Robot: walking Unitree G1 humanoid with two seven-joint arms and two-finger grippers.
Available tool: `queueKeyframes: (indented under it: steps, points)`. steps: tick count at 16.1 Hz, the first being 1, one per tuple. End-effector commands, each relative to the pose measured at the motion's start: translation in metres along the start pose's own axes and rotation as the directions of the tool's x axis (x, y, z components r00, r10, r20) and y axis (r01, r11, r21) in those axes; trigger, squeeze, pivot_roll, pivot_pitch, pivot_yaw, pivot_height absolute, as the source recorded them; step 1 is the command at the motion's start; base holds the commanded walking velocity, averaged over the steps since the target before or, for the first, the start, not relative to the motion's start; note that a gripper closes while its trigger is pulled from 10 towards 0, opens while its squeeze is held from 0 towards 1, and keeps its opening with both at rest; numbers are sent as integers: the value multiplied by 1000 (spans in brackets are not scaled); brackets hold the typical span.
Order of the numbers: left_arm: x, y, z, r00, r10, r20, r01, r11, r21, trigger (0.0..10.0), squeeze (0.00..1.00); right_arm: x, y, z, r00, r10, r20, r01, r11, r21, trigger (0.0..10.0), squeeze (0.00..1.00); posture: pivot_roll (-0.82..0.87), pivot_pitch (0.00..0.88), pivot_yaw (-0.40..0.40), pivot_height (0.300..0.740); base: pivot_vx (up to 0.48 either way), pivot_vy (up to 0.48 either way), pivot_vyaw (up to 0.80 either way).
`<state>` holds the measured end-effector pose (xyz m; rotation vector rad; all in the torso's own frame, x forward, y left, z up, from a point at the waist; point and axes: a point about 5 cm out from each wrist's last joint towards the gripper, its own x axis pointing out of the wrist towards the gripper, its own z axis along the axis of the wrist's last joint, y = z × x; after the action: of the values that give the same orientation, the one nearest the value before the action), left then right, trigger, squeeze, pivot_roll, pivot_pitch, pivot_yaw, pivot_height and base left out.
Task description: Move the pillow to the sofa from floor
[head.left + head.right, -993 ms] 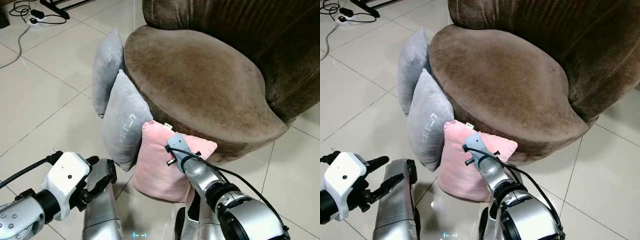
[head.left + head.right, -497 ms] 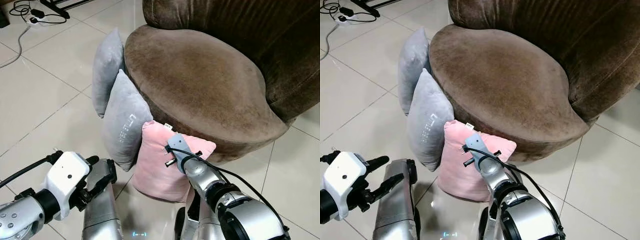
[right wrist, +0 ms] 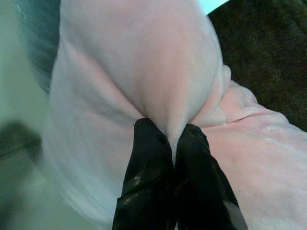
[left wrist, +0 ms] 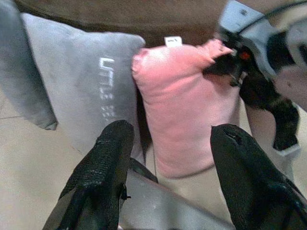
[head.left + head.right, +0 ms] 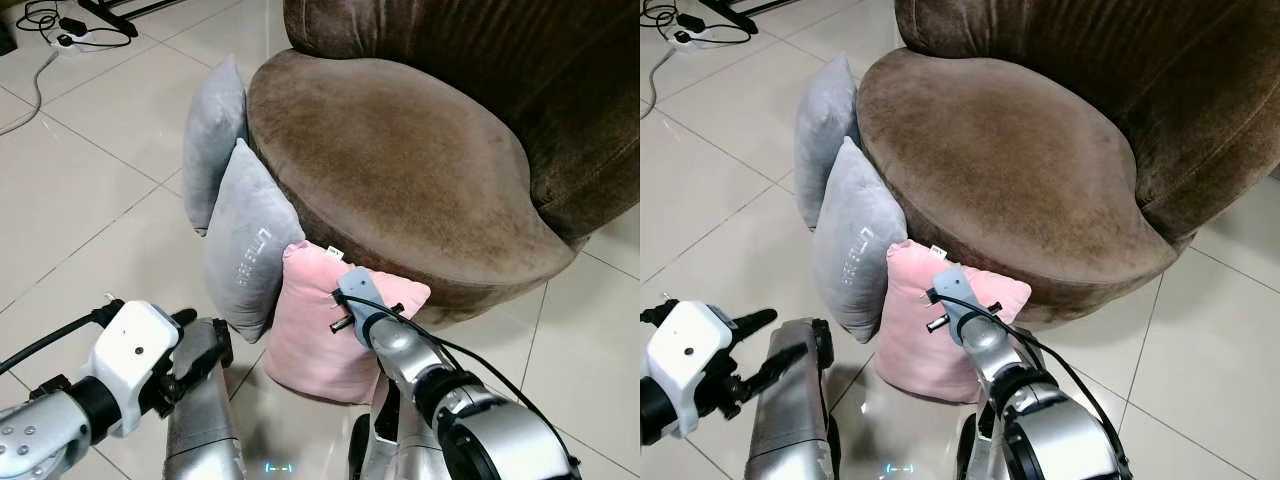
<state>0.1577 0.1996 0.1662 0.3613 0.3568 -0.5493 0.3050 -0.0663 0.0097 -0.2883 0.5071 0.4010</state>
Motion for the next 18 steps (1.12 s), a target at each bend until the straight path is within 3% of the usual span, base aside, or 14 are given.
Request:
queueKeyframes:
  steps: [1, 5, 6, 9, 10, 11, 15, 17, 18]
  points:
    - [2, -2, -2, 1000, 6, -2, -6, 1000, -2, 10000, 0, -2, -4, -2, 1000, 0, 29, -1, 999, 45, 0, 0, 313, 134, -123, 470, 0, 0, 0]
    - [14, -8, -7, 999, 27, 16, -27, 999, -31, 10000, 0, -9, -24, 10, 976, 25, 217, -49, 993, 107, 0, 0, 255, 77, -114, 470, 0, 0, 0]
    - [19, -11, -8, 999, 22, 27, -21, 999, -36, 10000, 0, -13, -29, 16, 955, 54, 292, -80, 994, 76, 0, 0, 249, 71, -115, 470, 0, 0, 0]
    - [28, -12, -7, 999, 22, 47, -20, 999, -43, 10000, 0, -20, -34, 19, 925, 99, 367, -119, 992, 33, 0, 0, 229, 52, -111, 470, 0, 0, 0]
    - [32, -14, -8, 998, 20, 56, -18, 999, -44, 10000, 0, -33, -39, 19, 889, 126, 440, -142, 990, 5, 0, 0, 218, 34, -110, 470, 0, 0, 0]
    - [33, -14, -8, 998, 20, 57, -17, 999, -44, 10000, 0, -36, -41, 19, 882, 123, 454, -140, 990, 5, 0, 0, 215, 31, -110, 470, 0, 0, 0]
    - [44, -15, -15, 998, 42, 55, -40, 998, -44, 10000, 0, -72, -62, 23, 829, 27, 559, -92, 992, 90, 0, 0, 185, 33, -98, 470, 0, 0, 0]
    - [58, -2, -26, 987, 145, 67, -143, 989, -40, 10000, 0, -107, -85, 54, 760, -140, 635, -19, 972, 236, 0, 0, 155, 11, -80, 470, 0, 0, 0]
    - [64, 0, -30, 982, 174, 80, -170, 984, -53, 10000, 0, -119, -93, 73, 722, -179, 668, 5, 967, 255, 0, 0, 132, 0, -66, 470, 0, 0, 0]
